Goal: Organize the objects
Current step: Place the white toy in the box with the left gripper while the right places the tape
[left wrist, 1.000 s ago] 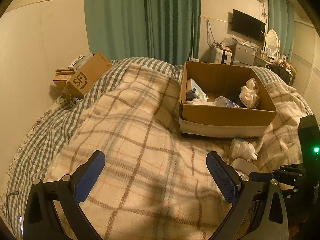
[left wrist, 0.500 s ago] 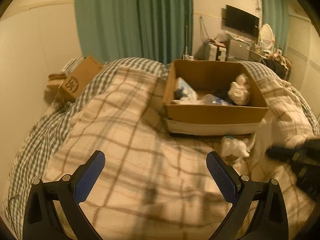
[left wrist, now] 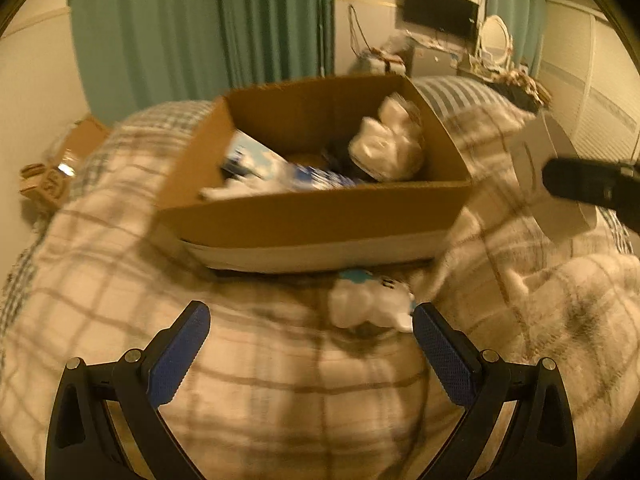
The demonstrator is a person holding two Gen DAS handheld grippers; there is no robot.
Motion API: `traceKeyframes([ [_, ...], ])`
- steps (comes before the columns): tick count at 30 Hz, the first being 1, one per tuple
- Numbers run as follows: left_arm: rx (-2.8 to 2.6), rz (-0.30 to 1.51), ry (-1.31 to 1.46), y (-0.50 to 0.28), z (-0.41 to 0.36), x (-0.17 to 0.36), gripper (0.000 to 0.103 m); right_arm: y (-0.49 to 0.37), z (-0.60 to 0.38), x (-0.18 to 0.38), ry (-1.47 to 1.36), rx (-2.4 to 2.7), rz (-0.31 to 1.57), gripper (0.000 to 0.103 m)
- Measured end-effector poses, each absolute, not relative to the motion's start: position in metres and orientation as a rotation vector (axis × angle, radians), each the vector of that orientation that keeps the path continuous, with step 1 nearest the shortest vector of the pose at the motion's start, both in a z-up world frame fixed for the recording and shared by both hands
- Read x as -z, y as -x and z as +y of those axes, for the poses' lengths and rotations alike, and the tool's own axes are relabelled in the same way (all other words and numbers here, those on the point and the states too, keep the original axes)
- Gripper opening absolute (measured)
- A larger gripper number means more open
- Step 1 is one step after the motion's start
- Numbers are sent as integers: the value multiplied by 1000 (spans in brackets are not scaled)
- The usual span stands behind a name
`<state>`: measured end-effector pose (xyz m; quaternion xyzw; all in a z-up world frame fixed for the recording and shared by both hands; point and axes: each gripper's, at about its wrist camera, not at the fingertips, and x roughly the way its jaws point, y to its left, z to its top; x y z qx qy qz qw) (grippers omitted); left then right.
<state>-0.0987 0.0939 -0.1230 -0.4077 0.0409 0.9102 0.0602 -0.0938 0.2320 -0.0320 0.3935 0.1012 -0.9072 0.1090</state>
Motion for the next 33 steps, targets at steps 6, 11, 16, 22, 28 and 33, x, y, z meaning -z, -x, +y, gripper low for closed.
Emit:
traceKeyframes([
  [6, -2694, 214, 1291, 114, 120, 147, 103, 104, 246, 53, -1167, 2662, 253, 4],
  [11, -2648, 173, 1345, 130, 126, 162, 103, 109, 256, 65, -1194, 2631, 188, 4],
  [16, -2590, 139, 1377, 138, 127, 172, 80, 110, 254, 68, -1201, 2625, 187, 4],
  [22, -2574, 142, 1324, 125, 125, 160, 68, 108, 253, 69, -1213, 2634, 194, 4],
  [28, -2614, 156, 1254, 102, 117, 130, 68, 93, 251, 55, -1194, 2661, 198, 3],
  [33, -2655, 139, 1191, 83, 101, 92, 68, 76, 243, 33, -1136, 2677, 210, 3],
])
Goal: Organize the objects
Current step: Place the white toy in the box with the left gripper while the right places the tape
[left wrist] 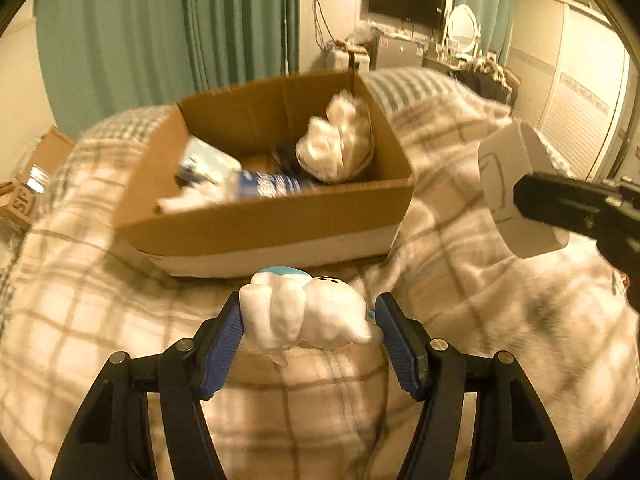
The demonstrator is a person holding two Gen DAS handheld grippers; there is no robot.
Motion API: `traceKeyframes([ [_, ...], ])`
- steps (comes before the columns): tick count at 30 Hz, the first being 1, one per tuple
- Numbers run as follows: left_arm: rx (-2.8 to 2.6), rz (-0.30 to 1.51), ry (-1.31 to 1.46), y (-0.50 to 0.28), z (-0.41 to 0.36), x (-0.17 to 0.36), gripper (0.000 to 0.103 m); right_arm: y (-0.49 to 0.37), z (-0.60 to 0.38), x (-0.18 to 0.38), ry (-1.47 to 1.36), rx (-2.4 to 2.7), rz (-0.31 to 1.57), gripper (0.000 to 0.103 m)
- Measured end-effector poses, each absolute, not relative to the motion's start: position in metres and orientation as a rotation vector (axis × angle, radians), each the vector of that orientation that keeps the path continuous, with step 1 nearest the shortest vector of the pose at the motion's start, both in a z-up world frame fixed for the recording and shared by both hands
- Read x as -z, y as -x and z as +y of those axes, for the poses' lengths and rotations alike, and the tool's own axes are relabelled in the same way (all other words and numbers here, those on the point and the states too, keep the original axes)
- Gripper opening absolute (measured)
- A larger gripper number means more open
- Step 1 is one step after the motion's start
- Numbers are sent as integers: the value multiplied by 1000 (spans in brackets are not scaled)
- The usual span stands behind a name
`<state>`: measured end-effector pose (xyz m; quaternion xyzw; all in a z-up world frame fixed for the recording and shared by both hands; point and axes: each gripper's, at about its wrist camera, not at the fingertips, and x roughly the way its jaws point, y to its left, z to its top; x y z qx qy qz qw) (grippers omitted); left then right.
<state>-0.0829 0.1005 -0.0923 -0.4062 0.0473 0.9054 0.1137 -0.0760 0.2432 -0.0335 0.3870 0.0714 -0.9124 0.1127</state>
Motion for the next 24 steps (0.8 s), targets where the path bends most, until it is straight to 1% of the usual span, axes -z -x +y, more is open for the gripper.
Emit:
traceKeyframes([
  [2, -2676, 151, 1147, 81, 96, 74, 68, 68, 239, 21, -1106, 2686, 223, 3],
  [8, -2725, 105, 1042, 71, 73, 26, 68, 54, 228, -16, -1016, 2699, 249, 3],
  [13, -2777, 116, 945, 71, 66, -24, 68, 48, 209, -61, -917, 2688, 302, 3],
  [19, -2830, 106, 836, 92, 51, -87, 68, 57, 191, -117, -812, 2654, 312, 3],
  [24, -2837, 49, 805, 119, 41, -115, 68, 82, 180, -151, -773, 2620, 281, 3],
])
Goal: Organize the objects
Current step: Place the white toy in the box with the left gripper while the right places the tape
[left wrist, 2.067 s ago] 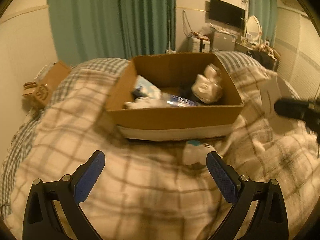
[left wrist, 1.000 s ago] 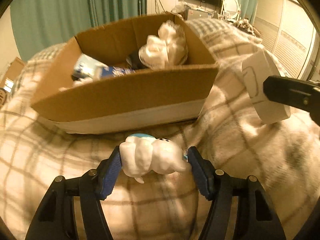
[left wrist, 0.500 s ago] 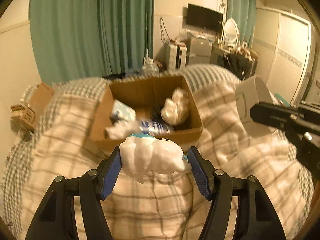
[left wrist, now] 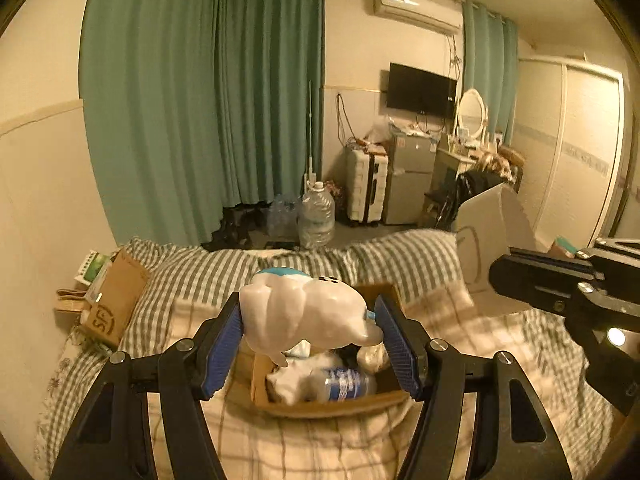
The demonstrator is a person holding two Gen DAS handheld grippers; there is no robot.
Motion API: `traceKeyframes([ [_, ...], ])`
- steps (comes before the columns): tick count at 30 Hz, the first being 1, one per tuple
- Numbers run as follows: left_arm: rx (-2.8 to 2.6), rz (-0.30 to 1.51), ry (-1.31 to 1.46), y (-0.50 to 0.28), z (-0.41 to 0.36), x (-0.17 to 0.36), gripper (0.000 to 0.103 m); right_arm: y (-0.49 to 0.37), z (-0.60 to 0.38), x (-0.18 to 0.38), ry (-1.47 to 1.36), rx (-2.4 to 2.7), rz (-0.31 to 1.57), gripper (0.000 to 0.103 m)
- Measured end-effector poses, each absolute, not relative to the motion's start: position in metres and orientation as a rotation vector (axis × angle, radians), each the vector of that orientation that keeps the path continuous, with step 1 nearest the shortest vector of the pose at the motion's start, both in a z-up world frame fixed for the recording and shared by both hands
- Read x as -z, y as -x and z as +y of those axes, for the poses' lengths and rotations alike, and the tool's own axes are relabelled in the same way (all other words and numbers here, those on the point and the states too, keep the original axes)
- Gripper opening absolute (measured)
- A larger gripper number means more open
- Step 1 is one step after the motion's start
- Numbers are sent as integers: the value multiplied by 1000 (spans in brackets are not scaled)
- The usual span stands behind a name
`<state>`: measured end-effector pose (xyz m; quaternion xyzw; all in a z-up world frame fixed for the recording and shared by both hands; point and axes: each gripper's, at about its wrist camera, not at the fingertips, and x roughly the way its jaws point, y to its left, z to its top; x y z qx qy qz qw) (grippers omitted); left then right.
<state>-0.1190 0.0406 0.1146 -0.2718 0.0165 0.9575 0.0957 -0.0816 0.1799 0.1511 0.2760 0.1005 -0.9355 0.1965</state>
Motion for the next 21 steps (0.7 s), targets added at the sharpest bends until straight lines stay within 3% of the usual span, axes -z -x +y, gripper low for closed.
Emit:
traceKeyframes([
  [8, -2870, 60, 835, 162, 44, -94, 68, 151, 170, -158, -820, 2599, 194, 3],
  [21, -2802, 130, 1033, 227, 58, 14, 68, 247, 177, -45, -1057, 2496, 123, 3],
])
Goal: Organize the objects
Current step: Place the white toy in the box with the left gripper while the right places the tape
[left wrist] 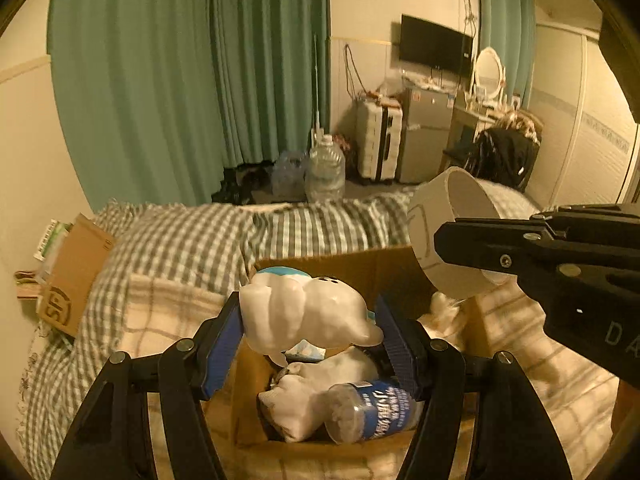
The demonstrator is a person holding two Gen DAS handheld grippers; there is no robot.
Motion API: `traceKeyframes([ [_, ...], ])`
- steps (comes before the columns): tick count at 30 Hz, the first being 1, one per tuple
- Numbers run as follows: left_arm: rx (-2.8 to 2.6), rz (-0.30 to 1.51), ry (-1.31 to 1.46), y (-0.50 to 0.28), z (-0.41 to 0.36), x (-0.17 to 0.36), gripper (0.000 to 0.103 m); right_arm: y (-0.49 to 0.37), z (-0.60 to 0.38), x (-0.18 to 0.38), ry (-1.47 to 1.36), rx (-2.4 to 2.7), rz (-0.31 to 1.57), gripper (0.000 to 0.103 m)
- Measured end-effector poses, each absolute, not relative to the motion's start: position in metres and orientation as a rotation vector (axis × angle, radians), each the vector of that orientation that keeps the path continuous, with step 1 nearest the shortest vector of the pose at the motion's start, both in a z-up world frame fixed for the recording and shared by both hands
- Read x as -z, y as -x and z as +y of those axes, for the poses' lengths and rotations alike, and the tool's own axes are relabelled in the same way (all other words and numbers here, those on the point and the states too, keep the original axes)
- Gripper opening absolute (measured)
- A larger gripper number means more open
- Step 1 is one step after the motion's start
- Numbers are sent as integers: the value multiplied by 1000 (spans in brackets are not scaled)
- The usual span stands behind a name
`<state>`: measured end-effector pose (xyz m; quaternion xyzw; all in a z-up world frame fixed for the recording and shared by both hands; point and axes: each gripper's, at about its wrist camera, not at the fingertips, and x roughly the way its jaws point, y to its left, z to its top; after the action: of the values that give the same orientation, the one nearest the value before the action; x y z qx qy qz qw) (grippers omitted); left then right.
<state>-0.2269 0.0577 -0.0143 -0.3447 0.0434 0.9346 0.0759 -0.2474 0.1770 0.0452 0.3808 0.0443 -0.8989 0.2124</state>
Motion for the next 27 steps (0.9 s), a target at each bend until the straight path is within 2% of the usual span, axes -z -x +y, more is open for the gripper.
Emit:
traceKeyframes([
  [8, -2750, 124, 1109, 244, 62, 57, 71, 272, 190, 4, -1122, 2486, 25, 7],
  [10, -2780, 128, 1104, 241, 61, 56, 91, 272, 192, 8, -1123, 2496, 24, 28],
  [11, -2795, 122, 1099, 239, 60, 55, 94, 269, 193, 5, -1120, 2527, 34, 57],
  [12, -2804, 110, 1097, 236, 59, 53, 96, 270, 195, 3, -1115, 2548, 38, 72],
  [15, -2814, 93, 1090, 227, 54, 43, 97, 259, 205, -10, -1073, 2616, 36, 73],
  [19, -2879, 103, 986, 201, 46, 13, 103, 224, 212, -40, -992, 2717, 81, 76],
  [27, -3002, 100, 681, 116, 32, -55, 103, 113, 221, -101, -663, 2983, 185, 101],
])
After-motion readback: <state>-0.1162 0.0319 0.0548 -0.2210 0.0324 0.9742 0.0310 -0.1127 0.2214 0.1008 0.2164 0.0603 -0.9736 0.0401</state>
